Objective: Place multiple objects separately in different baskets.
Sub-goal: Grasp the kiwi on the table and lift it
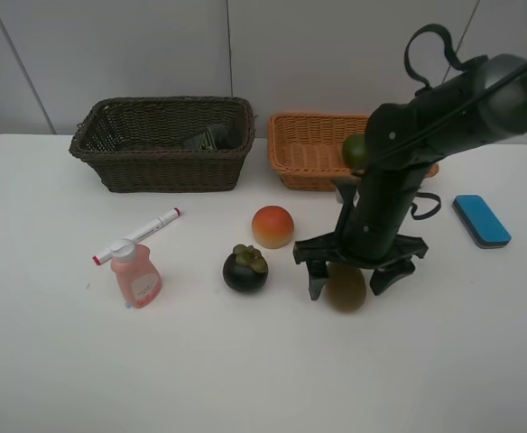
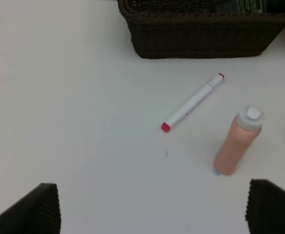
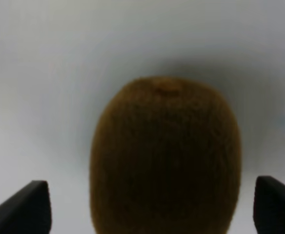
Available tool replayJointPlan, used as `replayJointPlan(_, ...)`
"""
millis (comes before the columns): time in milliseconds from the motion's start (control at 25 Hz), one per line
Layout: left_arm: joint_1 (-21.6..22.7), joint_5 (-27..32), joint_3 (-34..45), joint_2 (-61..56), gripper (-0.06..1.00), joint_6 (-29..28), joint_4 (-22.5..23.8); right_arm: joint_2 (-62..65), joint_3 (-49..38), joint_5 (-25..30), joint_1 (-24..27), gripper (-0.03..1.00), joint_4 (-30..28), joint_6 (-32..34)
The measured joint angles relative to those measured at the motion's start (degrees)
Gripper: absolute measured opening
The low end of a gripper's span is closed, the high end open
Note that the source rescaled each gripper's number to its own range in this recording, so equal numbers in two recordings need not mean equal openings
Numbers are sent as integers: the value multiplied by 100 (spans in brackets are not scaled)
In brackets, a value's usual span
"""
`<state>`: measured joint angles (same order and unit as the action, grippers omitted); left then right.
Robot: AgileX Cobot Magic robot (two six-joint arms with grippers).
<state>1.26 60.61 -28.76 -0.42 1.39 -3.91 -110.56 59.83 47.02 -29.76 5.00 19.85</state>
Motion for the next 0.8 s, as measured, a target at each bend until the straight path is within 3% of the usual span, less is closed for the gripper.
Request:
replayJointPlan(440, 0, 0, 0, 0, 99, 0, 0, -63, 0, -96, 0, 98, 5, 0)
replayJointPlan(520, 0, 0, 0, 0, 99, 0, 0, -63, 0, -101, 0, 82, 5, 0)
replayJointPlan(560, 0, 0, 0, 0, 99, 0, 0, -63, 0, -101, 0, 63, 5, 0)
replayJointPlan(600, 0, 0, 0, 0, 99, 0, 0, -63, 0, -101, 0, 36, 10, 0)
replayJointPlan(800, 0, 0, 0, 0, 99, 0, 0, -70, 0, -101, 0, 36, 22, 1)
